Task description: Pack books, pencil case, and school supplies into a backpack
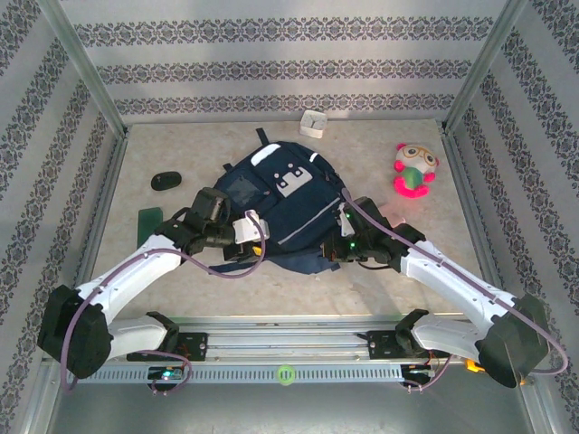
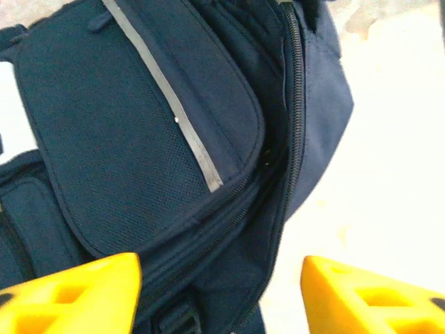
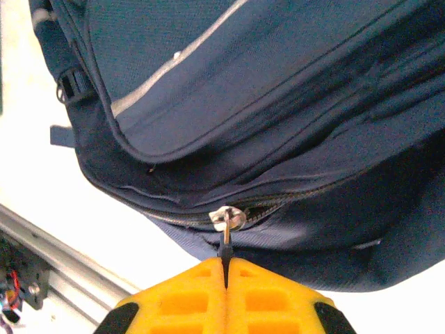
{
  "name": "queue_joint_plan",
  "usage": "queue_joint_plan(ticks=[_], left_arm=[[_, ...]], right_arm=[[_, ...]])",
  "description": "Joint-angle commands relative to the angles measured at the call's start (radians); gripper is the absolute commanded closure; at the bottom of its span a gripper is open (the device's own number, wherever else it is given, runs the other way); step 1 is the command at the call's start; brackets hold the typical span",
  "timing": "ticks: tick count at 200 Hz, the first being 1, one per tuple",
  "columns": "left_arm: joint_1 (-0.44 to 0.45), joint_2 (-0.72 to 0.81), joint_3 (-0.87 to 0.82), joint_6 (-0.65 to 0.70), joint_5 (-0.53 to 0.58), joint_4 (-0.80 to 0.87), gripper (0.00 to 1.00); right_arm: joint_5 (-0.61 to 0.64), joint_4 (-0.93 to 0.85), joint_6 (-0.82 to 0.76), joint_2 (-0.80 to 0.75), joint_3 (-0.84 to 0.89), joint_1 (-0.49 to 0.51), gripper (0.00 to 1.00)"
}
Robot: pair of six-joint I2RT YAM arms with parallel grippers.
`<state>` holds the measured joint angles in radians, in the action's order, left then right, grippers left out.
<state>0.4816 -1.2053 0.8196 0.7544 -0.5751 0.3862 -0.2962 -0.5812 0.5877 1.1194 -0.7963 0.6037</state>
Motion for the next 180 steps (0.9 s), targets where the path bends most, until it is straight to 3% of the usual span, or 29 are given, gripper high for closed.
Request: queue_joint_plan(ticks=[1, 18, 26, 47, 86, 121, 152, 180], left_arm=[[0.048, -0.008, 0.057, 0.008, -0.035, 0.097, 0.30], [0.127, -0.037, 0.047, -0.012, 0.036, 0.054, 0.26], [0.160, -0.057, 0.038, -0.025, 0.066, 0.014, 0.24], [0.232, -0.120, 0.010, -0.099, 0.165, -0.142, 0.22], [0.292, -0.283, 0.035, -0.186, 0.169, -0.314, 0.23], [0.296, -0.378, 0.046, -0.207, 0.153, -0.359, 0.50], [0.296, -0.385, 0.023, -0.261, 0.091, -0.409, 0.92], [0.296, -0.384, 0.004, -0.311, 0.022, -0.455, 0.98]], right_arm=[[-0.092, -0.025, -0.083, 0.000, -0.007, -0.007, 0.93], [-0.089, -0.060, -0.098, 0.013, -0.014, -0.008, 0.72], [-0.077, -0.083, -0.109, 0.016, -0.021, -0.010, 0.68], [-0.057, -0.126, -0.115, 0.006, -0.022, -0.030, 0.63], [-0.101, -0.092, -0.090, -0.022, 0.036, -0.094, 0.61], [-0.147, -0.019, -0.060, -0.040, 0.084, -0.094, 0.61], [0.001, -0.040, -0.002, -0.065, 0.089, -0.048, 0.60], [0.170, -0.069, 0.027, -0.060, 0.057, 0.056, 0.57]])
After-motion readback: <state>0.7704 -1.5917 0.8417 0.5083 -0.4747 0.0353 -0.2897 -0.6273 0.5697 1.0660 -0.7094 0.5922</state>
